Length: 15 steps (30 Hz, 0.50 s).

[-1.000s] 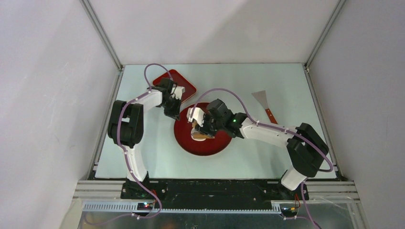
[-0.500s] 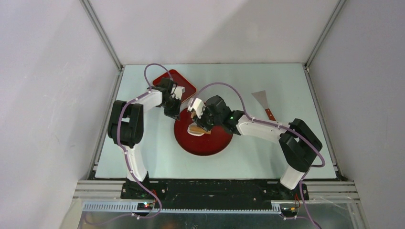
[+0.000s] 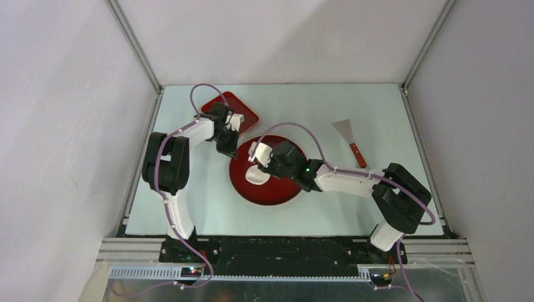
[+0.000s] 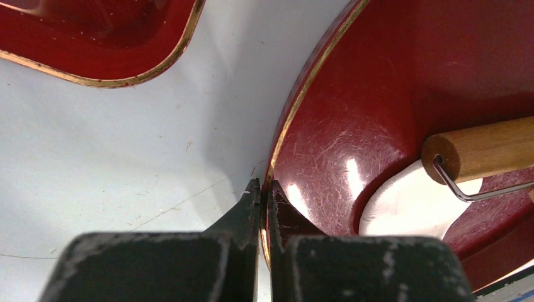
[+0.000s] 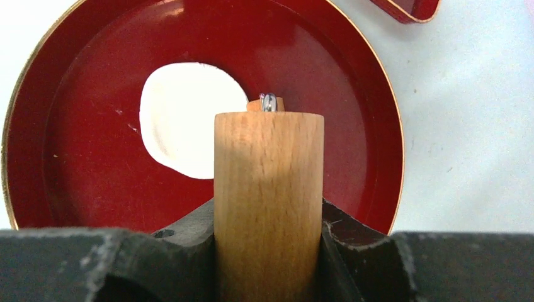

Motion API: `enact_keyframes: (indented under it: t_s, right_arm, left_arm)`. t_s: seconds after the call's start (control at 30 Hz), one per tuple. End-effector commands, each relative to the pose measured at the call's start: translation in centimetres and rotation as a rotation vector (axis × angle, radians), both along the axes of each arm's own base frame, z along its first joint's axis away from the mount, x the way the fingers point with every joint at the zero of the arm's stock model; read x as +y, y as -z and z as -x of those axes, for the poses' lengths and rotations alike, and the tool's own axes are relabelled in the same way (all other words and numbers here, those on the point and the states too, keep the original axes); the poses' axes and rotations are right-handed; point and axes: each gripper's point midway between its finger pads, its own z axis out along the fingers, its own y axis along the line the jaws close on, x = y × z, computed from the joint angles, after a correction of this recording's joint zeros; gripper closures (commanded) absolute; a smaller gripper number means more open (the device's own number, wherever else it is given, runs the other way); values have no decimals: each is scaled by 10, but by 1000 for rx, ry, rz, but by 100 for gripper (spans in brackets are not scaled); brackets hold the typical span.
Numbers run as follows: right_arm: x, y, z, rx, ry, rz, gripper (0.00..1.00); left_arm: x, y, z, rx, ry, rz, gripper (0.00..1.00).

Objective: Roll out the dumpling wrappers from the dough
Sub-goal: Flatten out the dough on the work surface.

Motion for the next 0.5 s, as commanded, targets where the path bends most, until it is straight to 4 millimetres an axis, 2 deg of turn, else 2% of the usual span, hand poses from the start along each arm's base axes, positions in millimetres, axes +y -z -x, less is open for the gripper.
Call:
enact_keyframes:
  t_s: [0.0,0.03,0.1,0.2,0.27,0.33,0.47]
  right_arm:
    - [-16,18,3,-78,68,125,100]
    - [-21,1,-15,-173,144,121,100]
    - [-28,-26,-35,-282,226,109,100]
    - [-25,-62,-42,-336,238,60,100]
    - [-15,-77,-35,-339,197,18,100]
    - [-1,-84,-22,-339,136,-8,100]
    - [23,-73,2,-345,49,12,100]
  left_arm:
    - [5,14,0,26,-22,-45,100]
    - [5,14,1,26,-22,-46,100]
    - [5,15,1,28,-22,-46,100]
    - [5,14,0,26,-22,-45,100]
    - [5,15,1,27,-21,-46,100]
    - [5,14,0,25,-20,-46,100]
    - [5,15,0,26,-20,-46,100]
